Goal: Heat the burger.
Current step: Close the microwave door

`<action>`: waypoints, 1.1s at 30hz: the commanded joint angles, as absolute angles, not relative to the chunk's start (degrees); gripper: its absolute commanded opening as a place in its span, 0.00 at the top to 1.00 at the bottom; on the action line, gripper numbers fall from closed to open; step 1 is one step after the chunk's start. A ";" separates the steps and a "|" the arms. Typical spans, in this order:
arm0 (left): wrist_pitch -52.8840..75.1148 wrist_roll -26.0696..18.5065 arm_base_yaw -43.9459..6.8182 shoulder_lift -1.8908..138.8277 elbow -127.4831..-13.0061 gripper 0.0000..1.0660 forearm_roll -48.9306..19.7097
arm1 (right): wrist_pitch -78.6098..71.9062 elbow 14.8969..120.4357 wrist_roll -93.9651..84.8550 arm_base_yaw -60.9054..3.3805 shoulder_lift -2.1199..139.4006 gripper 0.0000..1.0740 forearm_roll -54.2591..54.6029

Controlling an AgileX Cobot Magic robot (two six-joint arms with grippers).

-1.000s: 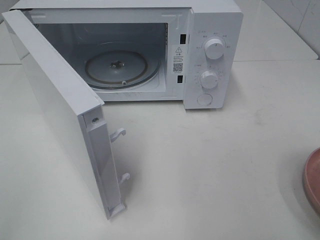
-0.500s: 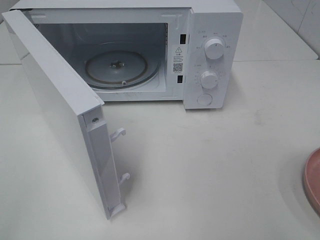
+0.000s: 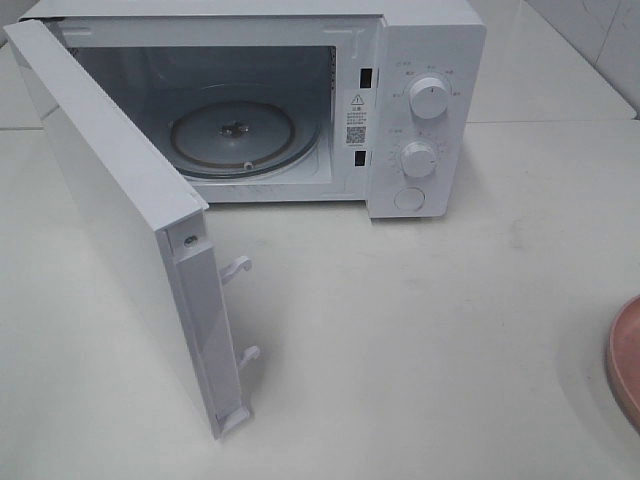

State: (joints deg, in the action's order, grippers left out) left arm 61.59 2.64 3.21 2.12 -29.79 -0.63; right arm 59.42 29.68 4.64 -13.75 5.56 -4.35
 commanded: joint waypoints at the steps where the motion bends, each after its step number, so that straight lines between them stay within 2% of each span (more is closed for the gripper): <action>1: 61.08 2.52 3.32 2.06 -29.62 0.14 -0.74 | 57.12 28.48 4.01 -11.80 2.18 0.29 -3.78; 9: 61.08 2.52 3.32 2.06 -29.62 0.14 -0.74 | 57.12 28.48 3.95 -7.39 -1.89 0.29 -3.72; 33: 61.08 2.52 3.32 2.06 -29.62 0.14 -0.74 | 57.12 28.48 3.95 -7.39 -1.89 0.29 -3.72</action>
State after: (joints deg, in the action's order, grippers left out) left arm 61.59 2.64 3.21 2.12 -29.79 -0.63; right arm 57.87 28.65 4.41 -7.85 -0.17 -3.95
